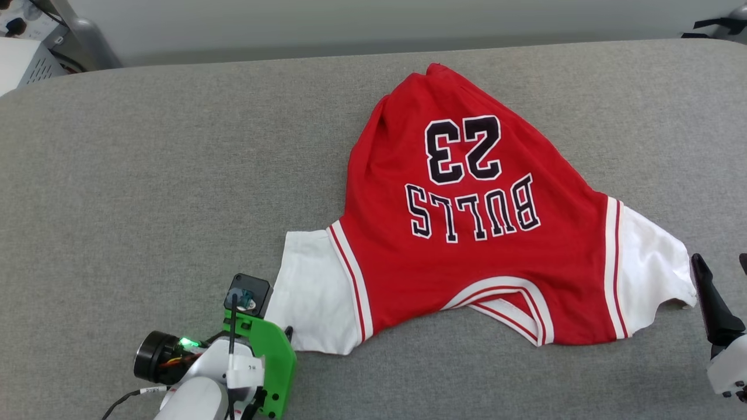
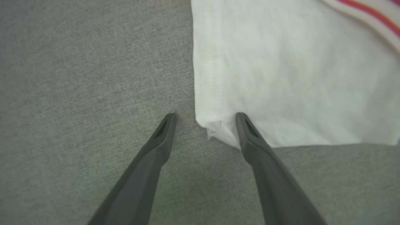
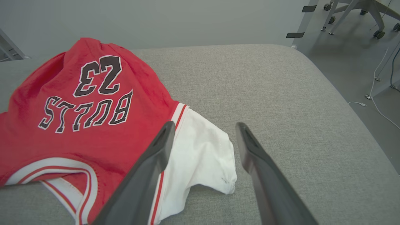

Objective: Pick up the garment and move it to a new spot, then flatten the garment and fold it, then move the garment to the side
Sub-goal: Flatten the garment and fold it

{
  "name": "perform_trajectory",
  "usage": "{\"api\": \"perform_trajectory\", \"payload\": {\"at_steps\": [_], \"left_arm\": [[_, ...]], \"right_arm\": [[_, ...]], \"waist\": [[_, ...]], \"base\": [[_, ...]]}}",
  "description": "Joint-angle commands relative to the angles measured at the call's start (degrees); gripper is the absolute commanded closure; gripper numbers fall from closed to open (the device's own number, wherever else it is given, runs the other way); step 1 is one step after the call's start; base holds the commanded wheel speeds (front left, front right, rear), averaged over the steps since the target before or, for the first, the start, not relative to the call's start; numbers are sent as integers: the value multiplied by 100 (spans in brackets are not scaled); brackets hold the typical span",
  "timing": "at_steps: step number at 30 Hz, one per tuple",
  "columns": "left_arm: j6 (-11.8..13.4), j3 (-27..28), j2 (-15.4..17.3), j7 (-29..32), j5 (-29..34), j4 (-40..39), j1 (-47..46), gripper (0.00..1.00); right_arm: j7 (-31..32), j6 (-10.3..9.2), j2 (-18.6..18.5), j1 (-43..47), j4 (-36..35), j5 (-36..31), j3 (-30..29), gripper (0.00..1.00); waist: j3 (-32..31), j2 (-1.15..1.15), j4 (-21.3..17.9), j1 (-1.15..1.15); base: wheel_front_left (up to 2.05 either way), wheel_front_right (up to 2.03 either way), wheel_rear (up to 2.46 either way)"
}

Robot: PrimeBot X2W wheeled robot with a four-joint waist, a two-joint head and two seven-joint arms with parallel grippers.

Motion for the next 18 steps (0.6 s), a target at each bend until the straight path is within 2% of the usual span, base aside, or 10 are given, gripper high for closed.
{"api": "perform_trajectory", "payload": {"at_steps": [1,2,3,6,11,18], "left_arm": [[-42,-60,14,137,-59,185,101,0],[-76,-79,2,188,-101,241,108,54],[-117,-95,-16,222,-153,299,110,100],[-143,-77,-72,119,-232,382,94,100],[-102,167,-190,-462,-419,312,43,100],[24,633,-180,-1223,-625,-32,7,100]], "right_arm": [[-30,-4,7,-27,2,12,19,0],[-23,-4,4,-31,11,12,23,0],[-6,-4,-2,-32,29,9,28,0],[48,-4,-20,-3,75,6,18,0],[260,-4,-85,128,160,21,22,0],[647,-4,-147,333,192,67,24,0]], "waist": [[49,0,-35,0],[57,0,-37,0],[56,0,-36,0],[6,0,5,0],[-174,0,165,0],[-414,0,482,0]], "base": [[0,0,0],[0,0,0],[0,0,0],[0,0,0],[0,0,0],[0,0,0]]}}
